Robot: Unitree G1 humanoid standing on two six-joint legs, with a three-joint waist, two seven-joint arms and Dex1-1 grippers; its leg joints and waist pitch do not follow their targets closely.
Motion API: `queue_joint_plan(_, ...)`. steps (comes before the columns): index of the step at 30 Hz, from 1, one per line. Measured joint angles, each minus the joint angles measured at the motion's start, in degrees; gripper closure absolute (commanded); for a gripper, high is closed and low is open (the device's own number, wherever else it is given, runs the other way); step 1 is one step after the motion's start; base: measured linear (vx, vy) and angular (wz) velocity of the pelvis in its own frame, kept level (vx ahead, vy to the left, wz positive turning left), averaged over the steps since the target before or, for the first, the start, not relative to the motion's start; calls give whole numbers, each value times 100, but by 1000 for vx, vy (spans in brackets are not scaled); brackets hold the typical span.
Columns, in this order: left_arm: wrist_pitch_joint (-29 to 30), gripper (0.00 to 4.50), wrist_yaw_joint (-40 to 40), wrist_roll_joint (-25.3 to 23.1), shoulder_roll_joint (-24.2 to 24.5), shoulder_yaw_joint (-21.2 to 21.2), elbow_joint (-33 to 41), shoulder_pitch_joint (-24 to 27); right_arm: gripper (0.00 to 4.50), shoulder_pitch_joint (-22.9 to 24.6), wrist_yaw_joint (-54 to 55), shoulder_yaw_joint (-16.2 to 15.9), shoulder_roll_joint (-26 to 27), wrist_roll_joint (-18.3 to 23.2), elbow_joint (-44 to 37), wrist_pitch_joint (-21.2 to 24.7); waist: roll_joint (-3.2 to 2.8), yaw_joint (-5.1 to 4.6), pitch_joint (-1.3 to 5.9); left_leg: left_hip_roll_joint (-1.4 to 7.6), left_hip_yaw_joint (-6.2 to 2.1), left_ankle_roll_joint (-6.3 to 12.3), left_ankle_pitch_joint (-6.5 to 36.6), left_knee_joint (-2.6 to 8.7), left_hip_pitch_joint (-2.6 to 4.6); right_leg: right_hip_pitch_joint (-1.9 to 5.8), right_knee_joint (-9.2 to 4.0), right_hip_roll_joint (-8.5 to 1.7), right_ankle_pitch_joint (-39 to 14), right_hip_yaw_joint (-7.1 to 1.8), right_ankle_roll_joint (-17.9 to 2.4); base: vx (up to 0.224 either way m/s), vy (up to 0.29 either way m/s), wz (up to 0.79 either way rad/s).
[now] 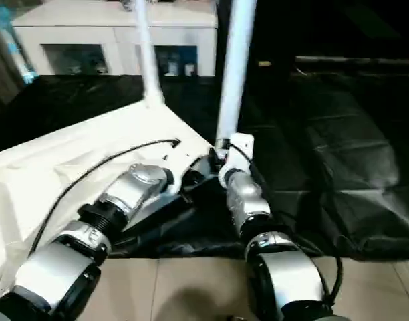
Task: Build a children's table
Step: Rotate leg to tighten
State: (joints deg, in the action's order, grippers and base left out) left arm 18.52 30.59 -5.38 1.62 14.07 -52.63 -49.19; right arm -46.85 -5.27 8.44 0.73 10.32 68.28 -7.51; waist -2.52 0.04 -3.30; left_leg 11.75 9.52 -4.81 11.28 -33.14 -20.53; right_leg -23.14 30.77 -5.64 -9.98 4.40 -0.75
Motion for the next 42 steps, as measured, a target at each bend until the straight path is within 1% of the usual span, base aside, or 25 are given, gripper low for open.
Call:
queue_joint_plan(1, -33, 450, -5, 2, 9, -18, 2, 0, 43, 7, -52, 6, -5, 4, 44, -23, -2, 0, -3, 1, 5, 1, 0, 3, -7, -9, 2, 0, 1, -3, -2, 0, 0, 0)
queue_joint_plan(3, -91, 450, 35, 5, 37, -19, 25, 4, 43, 26, -168, 19, -31, 13, 48, -132, -3, 8, -5, 2, 16, 15, -10, 12, -20, -29, 9, 0, 20, -11, -31, 0, 0, 0)
queue_joint_plan(4, -148, 450, 82, 5, 67, -16, 75, 33, 20, 30, -298, 20, -49, 20, 30, -207, -3, 10, -4, 2, 22, 22, -14, 12, -40, -52, 20, 0, 33, -17, -49, 0, 0, 0)
queue_joint_plan(6, -227, 450, 178, 11, 132, -17, 243, 137, 6, 70, -539, 9, -93, 19, -57, -329, -3, 24, -4, 2, 39, 47, -34, 7, -60, -83, 35, 0, 134, -32, -115, 0, 0, 0)
queue_joint_plan(8, -275, 450, 329, 20, 160, 15, 403, 227, 2, 179, -810, -17, -132, 17, -267, -424, -2, 40, -3, 4, 62, 54, -39, -13, -57, -83, 54, -3, 243, -45, -113, 51, -12, 5)
queue_joint_plan(11, -399, 450, 597, 52, 291, 87, 745, 451, 2, 415, -1273, -137, -333, 14, -680, -432, -2, 76, -3, 14, 68, 55, -40, 9, -56, -88, 75, 3, 255, -37, -128, 65, -17, 5)
queue_joint_plan(13, -494, 450, 794, 67, 399, 161, 924, 559, 2, 563, -1571, -216, -467, 16, -976, -391, -2, 114, -3, 16, 69, 58, -42, 2, -54, -99, 132, 2, 242, -44, -106, 64, -22, 6)
queue_joint_plan(15, -655, 450, 1151, 110, 556, 235, 1193, 750, 2, 932, -2146, -384, -742, 53, -1617, -144, -2, 188, -1, 22, 65, 86, -59, 4, -56, -99, 144, 21, 211, -40, -55, 62, -16, 3)
queue_joint_plan(17, -828, 450, 1524, 144, 751, 287, 1433, 901, 2, 1318, -2711, -532, -1024, 118, -2275, 183, -2, 228, 0, 30, 63, 89, -59, 4, -57, -109, 169, 25, 179, -38, -14, 64, -11, 0)
queue_joint_plan(19, -939, 450, 1883, 217, 942, 326, 1645, 1057, 2, 1652, -3165, -675, -1272, 153, -2790, 412, -3, 237, 0, 29, 66, 94, -52, 4, -60, -124, 197, 23, 154, -42, -13, 29, -8, 1)
queue_joint_plan(20, -988, 450, 2129, 242, 1069, 381, 1815, 1147, 2, 1892, -3496, -787, -1484, 237, -3203, 616, -4, 253, 0, 27, 67, 96, -50, 0, -71, -146, 219, 21, 139, -45, -32, 0, 0, 0)
queue_joint_plan(22, -1069, 450, 2524, 322, 1298, 459, 2041, 1287, 2, 2226, -3985, -944, -1808, 343, -3767, 874, -6, 276, 1, 29, 70, 100, -48, -8, -82, -169, 233, 22, 137, -45, -34, 0, 0, 0)
queue_joint_plan(25, -1145, 450, 2989, 371, 1546, 566, 2319, 1442, 2, 2658, -4567, -1129, -2231, 512, -4641, 1304, -9, 310, 2, 37, 71, 98, -49, -22, -75, -166, 242, 23, 140, -49, -32, 0, 0, 0)
queue_joint_plan(27, -1151, 450, 3255, 442, 1661, 614, 2446, 1526, 2, 2832, -4819, -1193, -2409, 572, -5020, 1497, -9, 311, 2, 44, 71, 95, -47, -29, -67, -157, 244, 25, 143, -57, -32, 0, 0, 0)
queue_joint_plan(28, -1149, 450, 3394, 469, 1706, 623, 2491, 1570, 2, 2899, -4901, -1215, -2471, 579, -5147, 1584, -8, 307, 2, 46, 71, 64, -30, -30, -57, -144, 243, 25, 143, -62, -30, 0, 0, 0)
queue_joint_plan(30, -1146, 450, 3525, 496, 1772, 647, 2535, 1599, 2, 2955, -4989, -1280, -2529, 579, -5300, 1685, -8, 295, 2, 43, 72, 54, -25, -29, -54, -140, 242, 25, 141, -71, -26, 0, 0, 0)
queue_joint_plan(31, -1143, 450, 3553, 510, 1802, 665, 2543, 1600, 2, 3003, -5025, -1334, -2576, 578, -5418, 1738, -8, 288, 2, 40, 71, 52, -26, -29, -55, -140, 241, 25, 141, -73, -25, 0, 0, 0)
queue_joint_plan(36, -1141, 450, 3644, 515, 1880, 673, 2548, 1599, 2, 3120, -5054, -1406, -2644, 566, -5634, 1941, -7, 263, 2, 27, 68, 46, -30, -35, -55, -133, 241, 25, 145, -76, -10, 0, 0, 0)
queue_joint_plan(38, -1132, 450, 3667, 517, 1900, 673, 2559, 1599, 28, 3104, -5066, -1476, -2638, 509, -5630, 1946, -7, 242, 3, 27, 65, 46, -30, -42, -56, -130, 241, 25, 159, -76, -4, 0, 0, 0)
queue_joint_plan(39, -1126, 450, 3676, 517, 1904, 673, 2566, 1599, 28, 3088, -5064, -1501, -2630, 480, -5616, 1947, -7, 233, 3, 26, 65, 46, -30, -41, -56, -130, 241, 25, 160, -76, -6, 0, 0, 0)
queue_joint_plan(40, -1114, 450, 3683, 516, 1908, 674, 2582, 1599, 48, 3052, -5051, -1531, -2616, 466, -5577, 1945, -7, 225, 3, 25, 64, 46, -30, -42, -57, -130, 242, 25, 162, -76, -8, 0, 0, 0)
queue_joint_plan(42, -1106, 450, 3685, 516, 1905, 688, 2604, 1600, 48, 3012, -5018, -1542, -2610, 434, -5543, 1940, -7, 218, 3, 24, 63, 46, -30, -45, -59, -130, 243, 25, 164, -76, -8, 0, 0, 0)
